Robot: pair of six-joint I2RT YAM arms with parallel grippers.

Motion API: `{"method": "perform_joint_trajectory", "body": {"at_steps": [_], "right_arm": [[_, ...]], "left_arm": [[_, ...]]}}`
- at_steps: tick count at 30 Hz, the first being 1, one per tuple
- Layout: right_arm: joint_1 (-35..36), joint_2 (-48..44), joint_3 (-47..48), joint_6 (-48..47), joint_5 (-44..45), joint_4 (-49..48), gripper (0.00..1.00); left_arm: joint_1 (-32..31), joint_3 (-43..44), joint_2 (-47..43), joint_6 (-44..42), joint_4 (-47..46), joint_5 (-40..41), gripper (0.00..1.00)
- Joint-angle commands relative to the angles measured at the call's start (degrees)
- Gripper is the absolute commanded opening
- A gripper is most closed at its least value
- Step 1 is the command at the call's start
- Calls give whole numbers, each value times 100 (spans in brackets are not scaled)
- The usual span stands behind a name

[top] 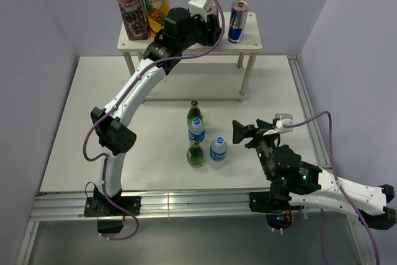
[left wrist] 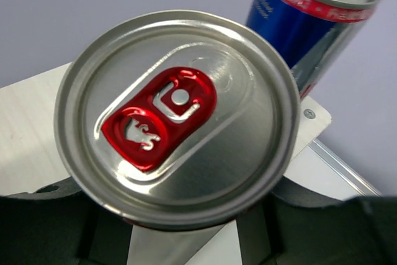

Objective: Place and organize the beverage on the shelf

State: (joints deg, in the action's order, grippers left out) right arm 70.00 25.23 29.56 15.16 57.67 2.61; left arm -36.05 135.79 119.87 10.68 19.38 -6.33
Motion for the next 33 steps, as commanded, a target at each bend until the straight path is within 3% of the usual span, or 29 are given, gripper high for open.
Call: {"method": "perform_joint_trajectory", "body": {"at_steps": [1,5,9,11,23,24,27,33], "right_arm": [[49,-115,-38,75,122,-85,100],[49,-142,-56,93,131,-68,100],[49,-159,-56,110,122,-59,100],[49,-168,-56,110,104,-59,100],[40,-142,-56,93,104,-77,100],[40,-133,-64,101,95,-85,100],[49,-133,-56,110,95,-77,100],[49,-150,-56,110,122,-68,100]], "left_arm": [[-138,-289,-8,-180,58,-343,27],[-209,-360,53,-250,-13,-168,47],[-235,-465,54,-285,-48,-123,77],[-244,-483,54,-303,-48,-106,82],[-253,-772,-218,-330,5,123,90],[-262,-921,-280,-329,-4,149,96],[-297,-1290,-578,-294,-13,325,99],[-402,-2380,-1396,-259,-223,606,99]]}}
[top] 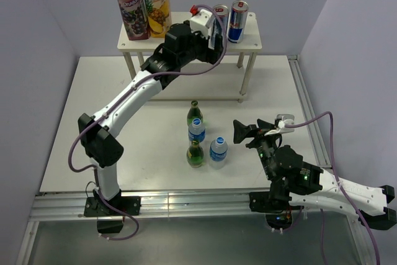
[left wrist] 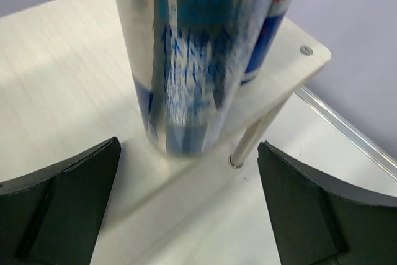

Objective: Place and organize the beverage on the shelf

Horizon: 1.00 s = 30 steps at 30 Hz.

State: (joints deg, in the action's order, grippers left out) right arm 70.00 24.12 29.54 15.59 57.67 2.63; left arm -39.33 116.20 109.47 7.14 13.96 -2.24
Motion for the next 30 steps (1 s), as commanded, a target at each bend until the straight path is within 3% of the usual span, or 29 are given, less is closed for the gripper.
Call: {"method": "perform_joint_trajectory", "body": {"at_steps": [1,7,12,17,21,26,30], "right_arm": [[40,-30,-54,75,113,-79,100],[40,-4,-62,49,166,-70,100],[40,40,-27,119,43,9,100],[58,154,-10,102,51,9,100],[75,216,17,84,104,0,99],[67,277,25,75,192,0,99],[76,339,43,102,253,70,100]], "left_arm": [[-101,-562,-548,130,301,198,99],[-294,-2002,-1671,358,152,723,99],[-917,-4050,-3122,762,28,1778,99],[-2419,-5421,-4792,1719,563,3068,98],[-3482,-5959,-5864,2651,1397,3862,98],[-3994,-6399,-6280,3364,1856,4065,97],[-4179,-6838,-6088,3645,1585,3968,96]]}}
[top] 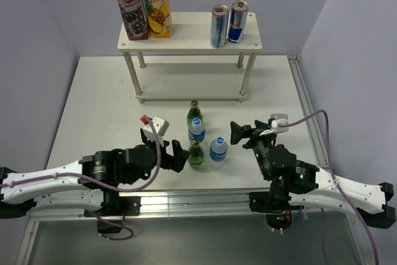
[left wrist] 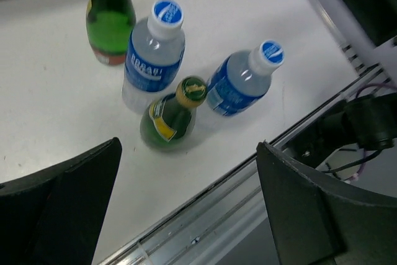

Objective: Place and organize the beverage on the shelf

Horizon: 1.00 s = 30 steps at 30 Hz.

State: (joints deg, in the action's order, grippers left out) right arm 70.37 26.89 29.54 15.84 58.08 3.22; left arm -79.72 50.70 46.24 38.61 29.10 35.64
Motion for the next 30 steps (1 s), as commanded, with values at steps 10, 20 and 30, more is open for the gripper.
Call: {"method": "perform_joint_trajectory", "body": {"at_steps": [10,20,30], "right_arm": [[38,53,43,95,230,47,100],[47,44,25,86,203,12,100],[38,158,34,60,142,-41,100]], "left_arm": [[-448,-1518,1413,1166,-1512,830,94],[-474,-2230,2161,1175,-3366,1498,94],[-369,-1810,3670,1070,-4210,2219,91]]}}
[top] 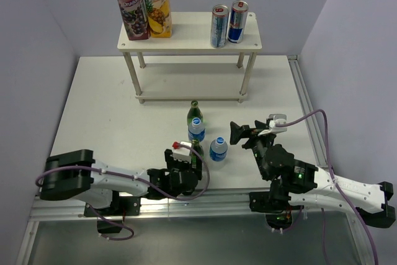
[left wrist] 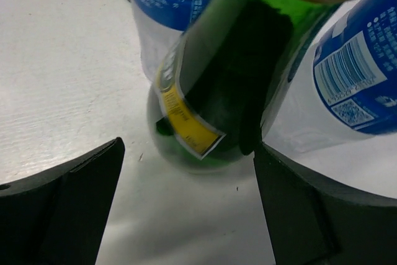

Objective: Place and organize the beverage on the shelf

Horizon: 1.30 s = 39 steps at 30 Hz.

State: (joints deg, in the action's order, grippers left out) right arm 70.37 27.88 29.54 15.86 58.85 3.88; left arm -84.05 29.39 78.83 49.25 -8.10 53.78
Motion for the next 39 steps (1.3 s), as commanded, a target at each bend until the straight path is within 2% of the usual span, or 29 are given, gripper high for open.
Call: {"method": "perform_joint_trajectory", "body": {"at_steps": [1,7,13,16,18,19,20,25,34,37,39], "right_arm": [[38,69,43,67,74,-107,100],[38,16,8,75,39,-98,100],[38,42,17,58,12,-133,100],[38,69,17,40,4,-142,100],[30,60,17,58,-5,-151,100],[38,60,17,40,-5,-159,100],[38,60,17,32,-14,-159,100],[30,69,17,40,4,-151,100],[38,60,17,49,-14,-177,100],[38,51,8,31,-32,-195,100],[38,42,8,23,-58,-212,100]], "left_arm": [[64,418,527,-64,-604,362,91],[284,629,1099,-127,-1036,334,91],[433,700,1319,-302,-1298,388,78],[504,674,1381,-355,-1396,370,67],[556,665,1363,-329,-1353,335,49],[556,665,1355,-311,-1309,344,36],[556,674,1302,-250,-1117,379,16],[548,560,960,365,-378,528,1],[187,331,-358,1754,2108,1161,0],[196,199,-955,1571,2225,1459,0],[327,129,-1184,1054,2050,1530,0]]}}
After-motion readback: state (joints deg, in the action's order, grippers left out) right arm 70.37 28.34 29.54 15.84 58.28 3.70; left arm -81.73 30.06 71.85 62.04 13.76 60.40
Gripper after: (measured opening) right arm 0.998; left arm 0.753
